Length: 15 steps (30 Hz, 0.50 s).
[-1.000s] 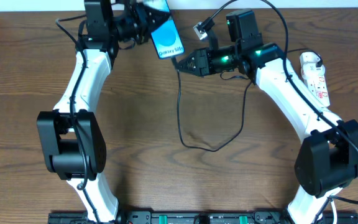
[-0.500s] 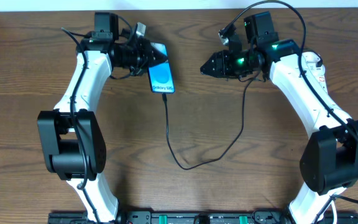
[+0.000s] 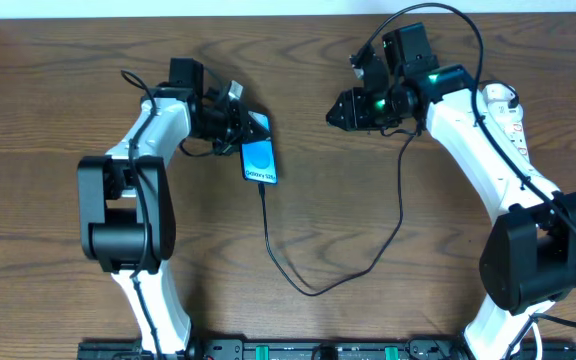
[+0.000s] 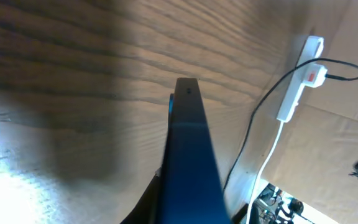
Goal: Plug charger to phone and switch on socket
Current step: 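Lower the plugged phone flat onto the table with the left gripper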
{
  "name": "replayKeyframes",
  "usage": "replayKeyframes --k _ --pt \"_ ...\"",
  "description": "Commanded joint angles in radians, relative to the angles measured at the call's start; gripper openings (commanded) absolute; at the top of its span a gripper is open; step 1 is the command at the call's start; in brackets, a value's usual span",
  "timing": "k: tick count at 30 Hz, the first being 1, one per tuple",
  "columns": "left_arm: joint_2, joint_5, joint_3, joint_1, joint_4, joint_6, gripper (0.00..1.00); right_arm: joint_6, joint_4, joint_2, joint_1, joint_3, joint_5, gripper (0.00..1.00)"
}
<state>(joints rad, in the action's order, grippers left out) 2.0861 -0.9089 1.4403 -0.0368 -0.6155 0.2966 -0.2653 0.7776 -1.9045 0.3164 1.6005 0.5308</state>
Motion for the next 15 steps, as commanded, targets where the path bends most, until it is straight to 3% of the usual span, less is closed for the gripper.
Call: replayKeyframes --k 1,15 --pt "0.018 0.003 0.003 -0.015 0.003 -0.042 0.08 0.020 0.003 0.012 0.007 0.007 -0.010 0.43" --pt "0.065 0.117 0.002 -0.055 0.003 -0.041 0.07 0.020 0.013 0.012 0.007 0.007 -0.010 0.43"
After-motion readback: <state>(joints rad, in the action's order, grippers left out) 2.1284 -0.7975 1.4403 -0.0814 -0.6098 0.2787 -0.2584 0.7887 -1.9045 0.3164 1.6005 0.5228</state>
